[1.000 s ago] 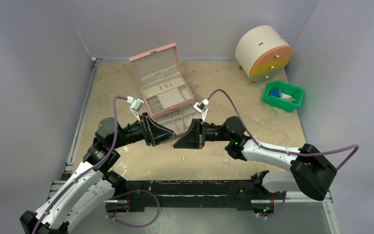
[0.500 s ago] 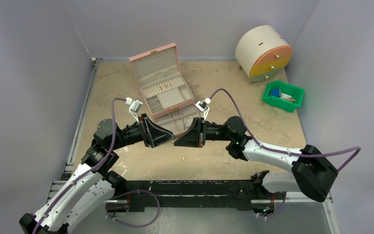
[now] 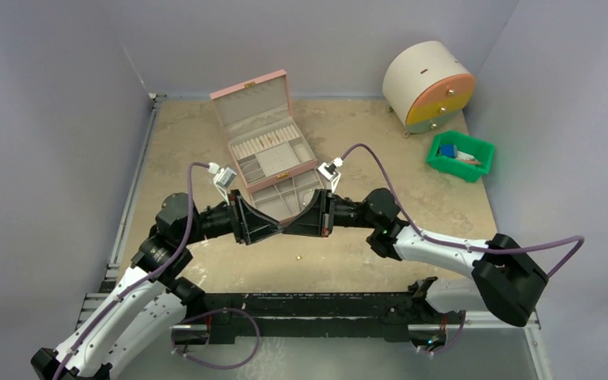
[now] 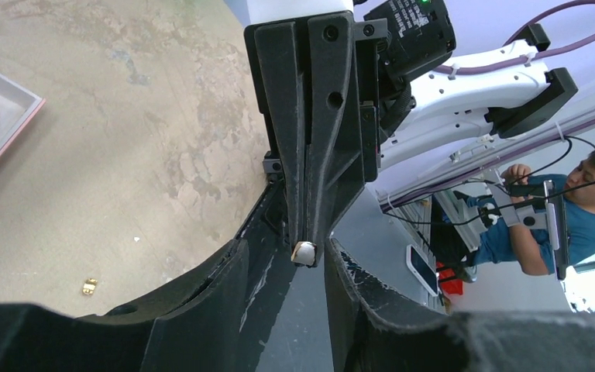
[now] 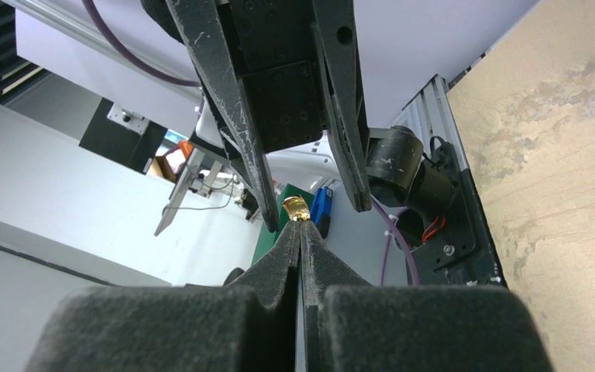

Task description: Organize the mixed jewelry

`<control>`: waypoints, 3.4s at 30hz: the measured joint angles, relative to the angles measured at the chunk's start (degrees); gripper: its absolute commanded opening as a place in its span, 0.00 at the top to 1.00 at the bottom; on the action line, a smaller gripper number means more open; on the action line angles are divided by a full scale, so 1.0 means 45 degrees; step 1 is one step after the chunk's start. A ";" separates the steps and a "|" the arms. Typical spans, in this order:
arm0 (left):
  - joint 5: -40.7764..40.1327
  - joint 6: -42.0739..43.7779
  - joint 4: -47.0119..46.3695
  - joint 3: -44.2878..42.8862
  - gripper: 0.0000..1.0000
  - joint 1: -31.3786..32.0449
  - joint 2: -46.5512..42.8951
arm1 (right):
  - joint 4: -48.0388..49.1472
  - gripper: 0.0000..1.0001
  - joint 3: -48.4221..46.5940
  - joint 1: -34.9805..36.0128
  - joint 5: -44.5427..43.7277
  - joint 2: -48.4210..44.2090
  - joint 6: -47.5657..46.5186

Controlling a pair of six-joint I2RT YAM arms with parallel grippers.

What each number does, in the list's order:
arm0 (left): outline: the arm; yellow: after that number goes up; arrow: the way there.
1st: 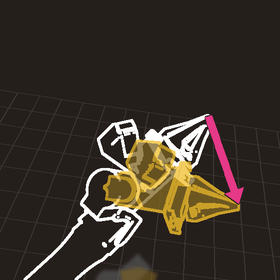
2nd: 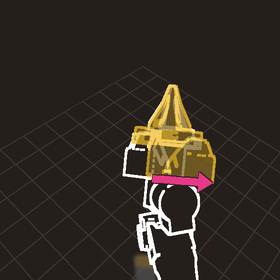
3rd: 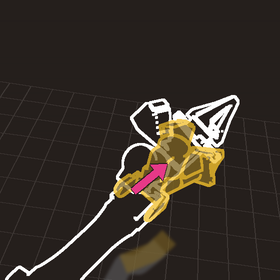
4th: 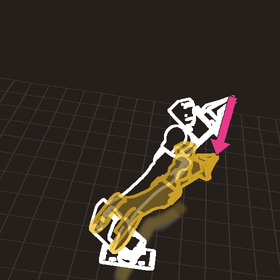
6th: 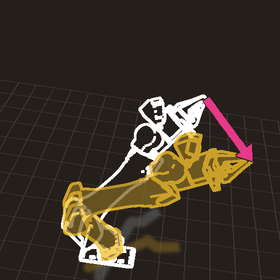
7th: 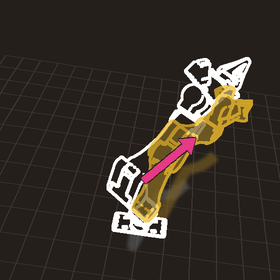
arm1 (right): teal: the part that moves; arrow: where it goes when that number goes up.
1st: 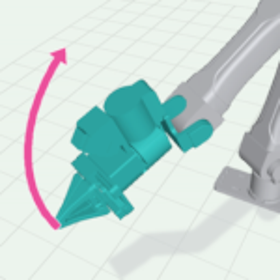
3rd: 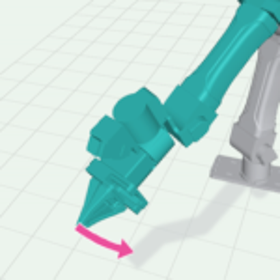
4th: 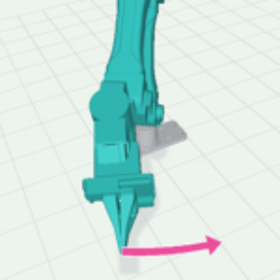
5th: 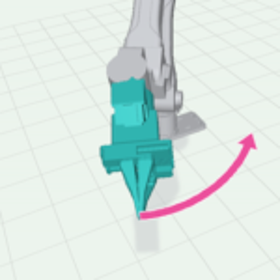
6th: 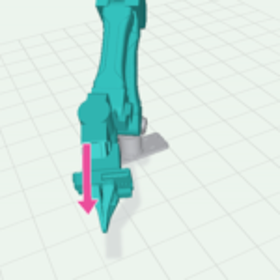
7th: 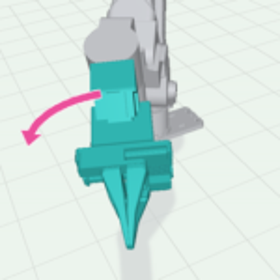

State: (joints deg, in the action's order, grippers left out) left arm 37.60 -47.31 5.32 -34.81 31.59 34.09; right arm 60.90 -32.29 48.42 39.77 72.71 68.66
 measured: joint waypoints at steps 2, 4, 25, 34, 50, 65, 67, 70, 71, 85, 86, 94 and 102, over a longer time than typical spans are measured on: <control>0.0024 0.0102 0.0112 -0.0005 0.61 0.0000 -0.0005 | 0.0039 1.00 0.0000 -0.0005 -0.0010 0.0102 0.0083; 0.0034 0.0199 0.0204 -0.0034 0.61 0.0000 -0.0034 | 0.0087 1.00 -0.0005 -0.0019 -0.0015 0.0194 0.0131; 0.0165 0.0316 0.0374 -0.0151 0.80 0.0000 -0.0102 | 0.0539 1.00 -0.0005 -0.0019 -0.0044 0.0442 0.0476; 0.0219 0.0316 0.0301 -0.0160 1.00 0.0000 -0.0044 | 0.0539 1.00 -0.0005 -0.0019 -0.0039 0.0452 0.0515; 0.0073 0.0442 0.0457 -0.0393 1.00 0.0010 0.0044 | 0.0534 0.66 0.0049 -0.0219 0.0029 0.0447 0.0510; -0.1671 0.1768 0.2623 -0.1783 1.00 0.0010 0.2123 | -0.7193 0.52 0.0078 -0.1477 -0.1894 -0.4381 -0.3798; -0.2166 0.2176 0.3181 -0.2419 1.00 0.0010 0.2817 | -0.8500 0.52 -0.0112 -0.1477 -0.2526 -0.4784 -0.4527; -0.2973 0.2788 0.4197 -0.3507 1.00 0.0010 0.3895 | -1.0059 0.52 -0.0306 -0.1481 -0.3492 -0.5144 -0.5348; -0.3269 0.3045 0.4595 -0.3993 1.00 0.0010 0.4352 | -1.0603 0.52 -0.0359 -0.1481 -0.3857 -0.5231 -0.5625; -0.8582 0.5523 0.8728 -0.9996 1.00 0.0010 1.0700 | -1.4343 0.53 -0.0403 -0.1501 -0.6305 -0.5362 -0.7388; -0.8956 0.5620 0.8908 -1.0360 1.00 0.0010 1.1147 | -1.4498 0.53 -0.0403 -0.1501 -0.6353 -0.5357 -0.7475; -1.0890 0.5804 0.9870 -1.3124 1.00 0.0010 1.4542 | -1.5140 0.53 -0.0403 -0.1501 -0.6625 -0.5353 -0.7922; -1.1759 0.5989 1.0938 -1.5436 1.00 0.0010 1.7354 | -1.5290 0.53 -0.0403 -0.1501 -0.6679 -0.5440 -0.8048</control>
State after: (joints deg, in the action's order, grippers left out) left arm -15.31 -20.36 54.54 -104.27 31.64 112.18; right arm -7.90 -34.11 41.67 9.72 48.23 32.45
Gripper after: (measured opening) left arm 0.043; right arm 0.473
